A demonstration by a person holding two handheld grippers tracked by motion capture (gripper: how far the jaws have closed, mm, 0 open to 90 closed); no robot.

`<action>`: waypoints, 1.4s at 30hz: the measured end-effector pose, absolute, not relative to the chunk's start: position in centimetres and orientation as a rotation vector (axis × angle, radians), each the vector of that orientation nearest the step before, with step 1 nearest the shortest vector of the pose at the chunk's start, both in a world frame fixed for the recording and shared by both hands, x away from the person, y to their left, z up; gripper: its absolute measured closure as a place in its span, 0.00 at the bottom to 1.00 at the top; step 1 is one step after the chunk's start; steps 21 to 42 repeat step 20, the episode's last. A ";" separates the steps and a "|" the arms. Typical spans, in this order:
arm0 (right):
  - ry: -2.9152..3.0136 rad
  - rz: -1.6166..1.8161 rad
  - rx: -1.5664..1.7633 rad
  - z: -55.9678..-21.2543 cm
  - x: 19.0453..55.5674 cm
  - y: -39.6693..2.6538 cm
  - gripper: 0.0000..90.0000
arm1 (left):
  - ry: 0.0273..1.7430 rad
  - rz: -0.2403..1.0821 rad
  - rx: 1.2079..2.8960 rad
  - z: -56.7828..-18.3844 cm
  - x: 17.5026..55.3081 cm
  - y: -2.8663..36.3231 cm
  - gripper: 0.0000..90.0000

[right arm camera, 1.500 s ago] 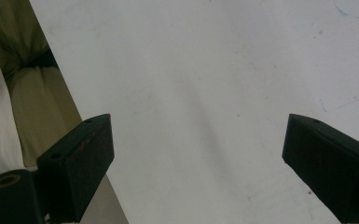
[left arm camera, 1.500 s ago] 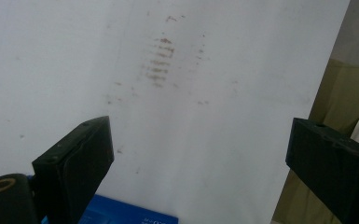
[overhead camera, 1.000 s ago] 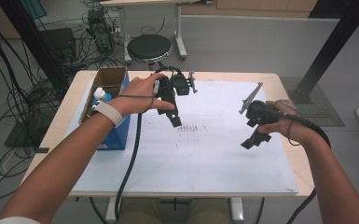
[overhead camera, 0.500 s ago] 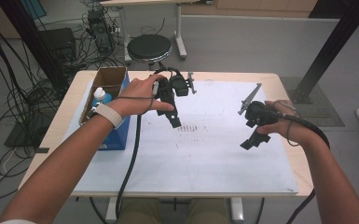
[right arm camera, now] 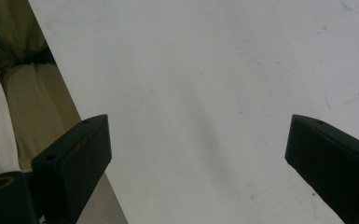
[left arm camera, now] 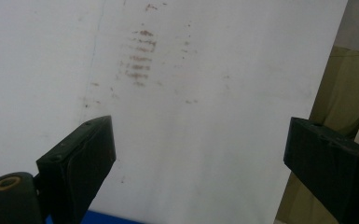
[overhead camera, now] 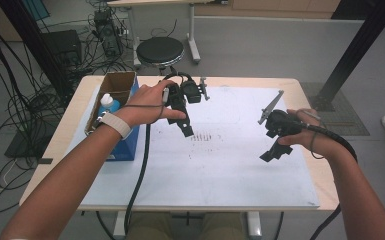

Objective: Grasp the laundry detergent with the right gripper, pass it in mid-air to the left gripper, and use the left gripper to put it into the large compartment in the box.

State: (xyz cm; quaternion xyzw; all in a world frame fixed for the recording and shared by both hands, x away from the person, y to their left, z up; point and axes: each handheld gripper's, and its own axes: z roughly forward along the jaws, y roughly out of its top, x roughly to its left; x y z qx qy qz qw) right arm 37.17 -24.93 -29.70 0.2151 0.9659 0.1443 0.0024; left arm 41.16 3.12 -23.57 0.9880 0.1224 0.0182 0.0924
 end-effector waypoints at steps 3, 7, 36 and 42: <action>3.032 0.452 0.672 -29.8 37.2 -24.9 0.08 | 0.371 0.054 2.931 -23.6 41.2 3.2 0.10; 3.033 0.456 0.669 -29.9 37.3 -24.8 0.08 | 0.372 0.051 2.935 -23.6 41.3 3.3 0.10; 3.032 0.465 0.676 -30.3 37.3 -24.9 0.08 | 0.395 0.040 2.918 -24.0 41.5 3.5 0.10; 3.032 0.465 0.676 -30.3 37.3 -24.9 0.08 | 0.395 0.040 2.918 -24.0 41.5 3.5 0.10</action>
